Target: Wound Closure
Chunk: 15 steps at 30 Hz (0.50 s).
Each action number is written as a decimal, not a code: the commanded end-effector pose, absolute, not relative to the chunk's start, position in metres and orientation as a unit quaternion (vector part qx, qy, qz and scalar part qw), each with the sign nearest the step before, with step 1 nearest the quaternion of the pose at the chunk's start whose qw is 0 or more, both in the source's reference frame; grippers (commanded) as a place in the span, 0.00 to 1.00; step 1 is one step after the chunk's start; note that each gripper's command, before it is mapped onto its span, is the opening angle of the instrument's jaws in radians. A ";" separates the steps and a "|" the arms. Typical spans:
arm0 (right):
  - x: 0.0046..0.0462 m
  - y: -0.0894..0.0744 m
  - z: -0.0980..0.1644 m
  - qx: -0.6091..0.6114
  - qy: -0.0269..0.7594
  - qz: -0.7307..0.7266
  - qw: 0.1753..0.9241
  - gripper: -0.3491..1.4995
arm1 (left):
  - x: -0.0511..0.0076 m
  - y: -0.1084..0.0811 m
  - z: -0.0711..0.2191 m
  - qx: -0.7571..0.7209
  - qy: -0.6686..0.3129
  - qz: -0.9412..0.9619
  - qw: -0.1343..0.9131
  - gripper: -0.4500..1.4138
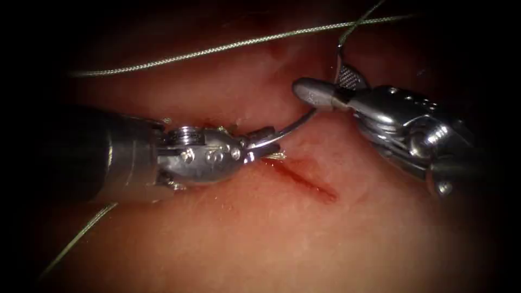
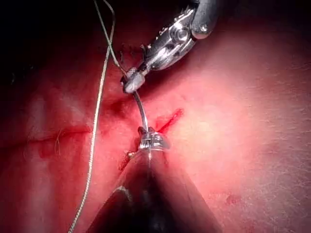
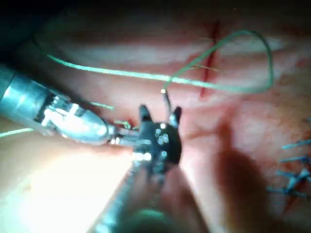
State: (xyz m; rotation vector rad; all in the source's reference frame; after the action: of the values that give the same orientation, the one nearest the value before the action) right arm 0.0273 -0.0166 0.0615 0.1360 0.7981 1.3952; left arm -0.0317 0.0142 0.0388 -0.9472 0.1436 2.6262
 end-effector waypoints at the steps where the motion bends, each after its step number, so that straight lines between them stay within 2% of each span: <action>1: 0.0280 -0.017 0.062 0.056 0.357 0.624 0.693 0.00 | -0.0322 0.014 0.039 -0.335 0.051 0.925 0.171 0.00; 8: 0.0257 -0.016 0.061 0.026 0.367 0.629 0.685 0.00 | -0.0322 0.015 0.039 -0.340 0.046 0.924 0.168 0.00; 10: 0.0256 -0.015 0.061 0.026 0.369 0.618 0.693 0.00 | -0.0322 0.015 0.038 -0.351 0.037 0.921 0.166 0.22; 11: 0.0256 -0.015 0.061 0.027 0.374 0.601 0.706 0.00 | -0.0322 0.016 0.037 -0.371 0.011 0.908 0.192 0.48; 12: 0.0256 -0.015 0.061 0.027 0.374 0.601 0.706 0.00 | -0.0322 0.016 0.037 -0.371 0.011 0.908 0.192 0.48; 13: 0.0257 -0.015 0.061 0.027 0.379 0.583 0.719 0.00 | -0.0322 0.016 0.036 -0.389 -0.020 0.893 0.224 0.66; 14: 0.0256 -0.015 0.062 0.032 0.389 0.555 0.735 0.00 | -0.0322 0.017 0.034 -0.410 -0.058 0.872 0.262 0.76; 15: 0.0256 -0.015 0.062 0.037 0.394 0.545 0.740 0.00 | -0.0321 0.018 0.033 -0.415 -0.072 0.866 0.269 0.77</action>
State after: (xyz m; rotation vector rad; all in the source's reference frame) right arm 0.0249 -0.0154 0.0609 0.0856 0.8661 1.1881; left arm -0.0314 0.0182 0.0316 -1.1165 -0.2336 2.3111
